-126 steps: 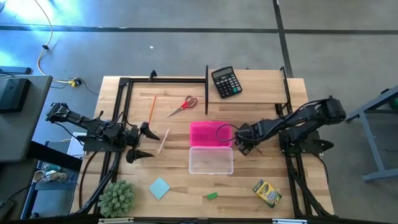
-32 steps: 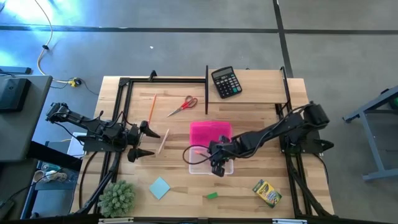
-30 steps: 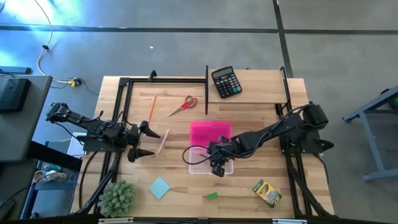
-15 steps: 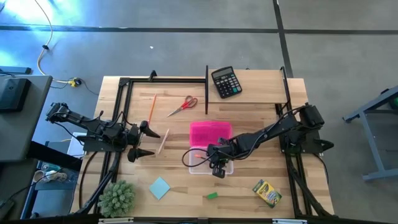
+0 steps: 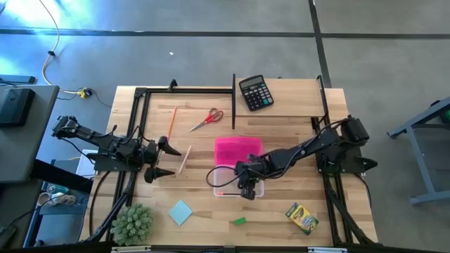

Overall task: Pack school essentials
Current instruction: Put the yellow pencil into the supply box

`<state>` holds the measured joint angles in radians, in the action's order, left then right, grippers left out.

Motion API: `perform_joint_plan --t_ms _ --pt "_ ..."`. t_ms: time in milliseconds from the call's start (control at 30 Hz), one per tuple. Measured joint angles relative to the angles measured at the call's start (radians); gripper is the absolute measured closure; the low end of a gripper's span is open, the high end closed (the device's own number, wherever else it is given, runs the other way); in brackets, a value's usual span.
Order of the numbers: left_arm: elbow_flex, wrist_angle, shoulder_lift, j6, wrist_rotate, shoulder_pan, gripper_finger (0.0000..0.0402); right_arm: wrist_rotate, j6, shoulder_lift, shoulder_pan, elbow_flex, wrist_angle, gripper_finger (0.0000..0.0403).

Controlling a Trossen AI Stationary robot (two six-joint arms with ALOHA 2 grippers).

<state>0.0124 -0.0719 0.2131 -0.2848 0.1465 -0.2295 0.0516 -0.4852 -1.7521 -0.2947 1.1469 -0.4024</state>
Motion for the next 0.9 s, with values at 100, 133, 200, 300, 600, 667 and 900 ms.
perform_joint_plan --t_ms 100,133,200,300,600,667,900 --pt "0.0 -0.006 0.0 -0.003 0.052 0.0 0.0002 0.033 0.022 0.037 0.0 0.0 -0.03 0.03" --pt "0.0 -0.015 0.0 -0.01 0.082 0.0 0.0002 0.053 0.031 0.052 0.0 0.0 -0.042 0.03" --pt "0.0 -0.041 0.0 -0.016 0.137 0.0 0.0002 0.104 0.043 0.084 0.0 0.0 -0.072 0.03" --pt "0.003 -0.078 0.0 -0.01 0.179 0.0 0.0002 0.174 0.057 0.132 0.0 0.0 -0.127 0.0299" --pt "0.081 -0.068 0.005 0.018 0.264 0.0 0.0002 0.311 0.041 0.249 0.0 0.0 -0.23 0.0299" --pt "0.104 -0.043 0.017 0.03 0.274 0.0 0.0002 0.328 0.038 0.263 0.0 0.0 -0.24 0.0299" --pt "0.219 0.145 0.118 -0.003 0.499 0.001 0.0002 0.359 0.039 0.275 0.006 0.0 -0.254 0.0299"
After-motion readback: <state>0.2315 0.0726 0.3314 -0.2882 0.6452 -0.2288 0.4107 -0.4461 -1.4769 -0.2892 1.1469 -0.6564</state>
